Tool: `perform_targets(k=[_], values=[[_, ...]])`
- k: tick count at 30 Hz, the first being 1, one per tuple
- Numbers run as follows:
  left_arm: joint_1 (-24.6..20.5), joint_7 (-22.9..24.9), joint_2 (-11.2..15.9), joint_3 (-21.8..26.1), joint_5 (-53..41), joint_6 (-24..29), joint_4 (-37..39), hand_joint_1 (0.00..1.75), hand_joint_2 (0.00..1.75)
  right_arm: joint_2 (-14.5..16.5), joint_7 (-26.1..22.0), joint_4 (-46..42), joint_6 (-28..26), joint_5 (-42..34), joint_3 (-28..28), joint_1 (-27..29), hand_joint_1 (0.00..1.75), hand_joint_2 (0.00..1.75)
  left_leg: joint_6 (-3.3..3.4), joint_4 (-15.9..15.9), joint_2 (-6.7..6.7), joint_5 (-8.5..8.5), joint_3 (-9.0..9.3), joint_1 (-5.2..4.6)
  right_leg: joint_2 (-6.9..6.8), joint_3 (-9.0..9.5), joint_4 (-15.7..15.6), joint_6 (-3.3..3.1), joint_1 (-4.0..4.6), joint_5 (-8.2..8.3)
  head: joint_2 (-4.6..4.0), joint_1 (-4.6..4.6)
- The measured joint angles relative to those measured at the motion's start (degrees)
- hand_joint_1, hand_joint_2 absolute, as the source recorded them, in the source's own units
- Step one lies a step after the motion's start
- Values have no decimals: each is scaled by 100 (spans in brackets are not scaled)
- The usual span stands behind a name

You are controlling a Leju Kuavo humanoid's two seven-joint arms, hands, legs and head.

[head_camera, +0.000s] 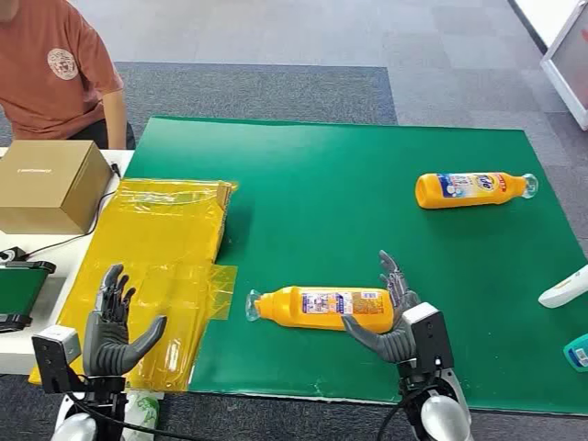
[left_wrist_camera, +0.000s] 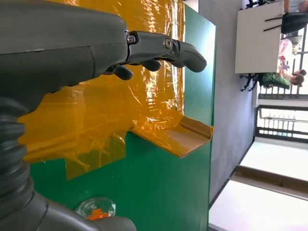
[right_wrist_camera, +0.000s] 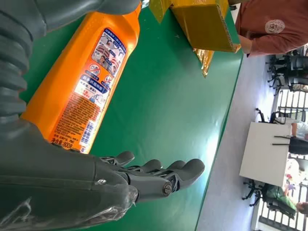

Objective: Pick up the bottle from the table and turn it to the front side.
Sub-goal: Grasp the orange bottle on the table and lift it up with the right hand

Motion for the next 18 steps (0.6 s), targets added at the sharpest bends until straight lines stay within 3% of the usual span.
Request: perform_targets(k=[18], values=[[-27,26,18,20,39,19,-11,0,175,0,107,12,-190,365,-34,6,0,175,0,0,0,0,0,0,0,0,0,0,0,0,0,0]])
